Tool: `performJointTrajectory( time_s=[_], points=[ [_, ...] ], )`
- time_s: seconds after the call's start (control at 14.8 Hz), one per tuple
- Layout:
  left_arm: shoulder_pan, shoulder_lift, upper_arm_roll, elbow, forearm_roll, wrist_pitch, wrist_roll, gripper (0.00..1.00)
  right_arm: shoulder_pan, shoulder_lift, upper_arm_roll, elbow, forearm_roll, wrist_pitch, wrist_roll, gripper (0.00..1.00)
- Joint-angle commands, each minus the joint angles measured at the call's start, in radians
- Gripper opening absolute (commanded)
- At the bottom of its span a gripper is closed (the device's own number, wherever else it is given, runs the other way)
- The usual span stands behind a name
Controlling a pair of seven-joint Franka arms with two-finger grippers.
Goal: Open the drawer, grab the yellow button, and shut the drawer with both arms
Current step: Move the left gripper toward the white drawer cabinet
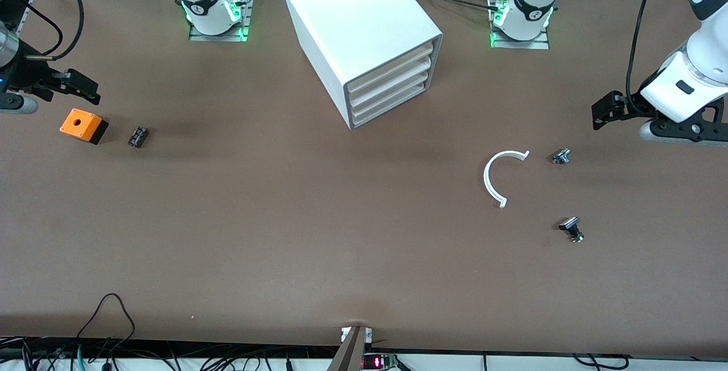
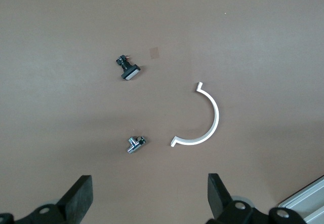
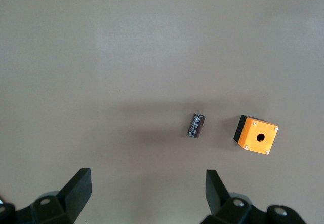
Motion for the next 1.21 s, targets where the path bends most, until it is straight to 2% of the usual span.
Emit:
performJointTrajectory(
  time_s=[0.0,0.34,0.54,0.74,0.94,1.15],
  points=[
    [-0.001,0.017,0.003,0.037,-0.019,-0.029,0.02,1.0,-0.001,-0.025,-0.001,-0.02,0.015,-0.001,-0.021,1.0],
    [-0.021,0.02,-0.002,0.038,-0.019,-0.054,0.027,1.0,-0.001,-0.027,0.005,-0.017,0.01,0.001,-0.021,1.0],
    [-0.032,0.117,-0.029,0.032,-0.023,-0.059,0.03,1.0,-0.001,-0.027,0.006,-0.017,0.01,-0.001,-0.02,1.0],
    [-0.032,0.117,-0.032,0.021,-0.072,-0.059,0.048,1.0,-0.001,-0.025,0.006,-0.017,0.008,-0.001,-0.023,1.0],
    [-0.021,0.149,-0.034,0.0,-0.207,-0.111,0.05,1.0,0.01,-0.019,0.011,0.0,0.008,0.004,-0.012,1.0],
    [-0.024,0.18,-0.034,-0.115,-0.38,-0.099,0.123,1.0,0.016,-0.008,0.017,0.012,0.013,0.005,-0.007,1.0]
  ],
)
